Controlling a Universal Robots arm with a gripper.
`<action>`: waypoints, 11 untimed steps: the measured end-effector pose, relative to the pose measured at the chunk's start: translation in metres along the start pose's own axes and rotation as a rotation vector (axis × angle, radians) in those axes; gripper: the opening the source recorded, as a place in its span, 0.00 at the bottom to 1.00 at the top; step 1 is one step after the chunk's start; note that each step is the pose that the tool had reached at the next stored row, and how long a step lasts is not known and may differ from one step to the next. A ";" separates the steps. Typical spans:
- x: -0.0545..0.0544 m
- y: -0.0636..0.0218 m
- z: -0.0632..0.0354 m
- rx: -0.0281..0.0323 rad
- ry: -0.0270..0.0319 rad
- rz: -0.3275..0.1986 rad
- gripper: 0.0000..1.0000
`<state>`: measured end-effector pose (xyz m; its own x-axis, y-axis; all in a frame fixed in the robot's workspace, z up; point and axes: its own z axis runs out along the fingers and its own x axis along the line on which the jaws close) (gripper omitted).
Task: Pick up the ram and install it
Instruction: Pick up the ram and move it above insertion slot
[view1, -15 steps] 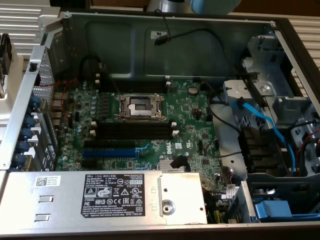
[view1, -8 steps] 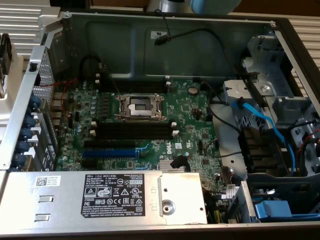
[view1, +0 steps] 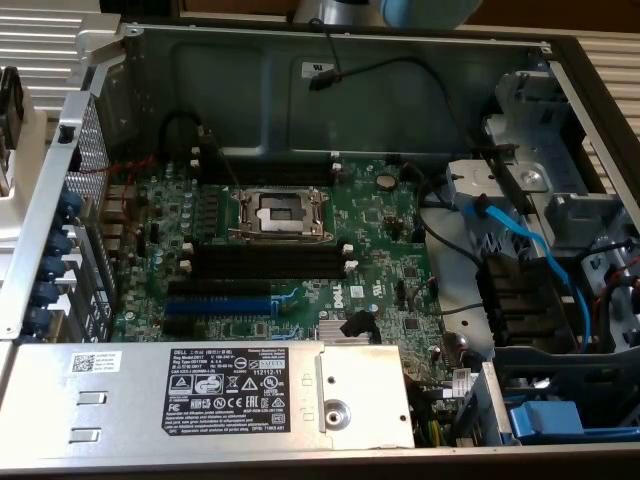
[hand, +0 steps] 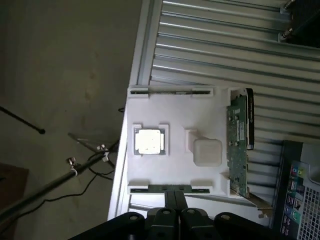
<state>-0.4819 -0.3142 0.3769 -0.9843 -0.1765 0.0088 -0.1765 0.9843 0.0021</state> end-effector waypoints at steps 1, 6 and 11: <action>0.000 0.0000 0.0000 0.0002 0.0000 -0.019 0.10; 0.000 0.0000 0.0000 0.0011 0.0003 -0.130 0.10; 0.000 0.0000 -0.0001 0.0020 0.0005 -0.220 0.10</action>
<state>-0.4819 -0.3141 0.3770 -0.9221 -0.3867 0.0089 -0.3867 0.9222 0.0021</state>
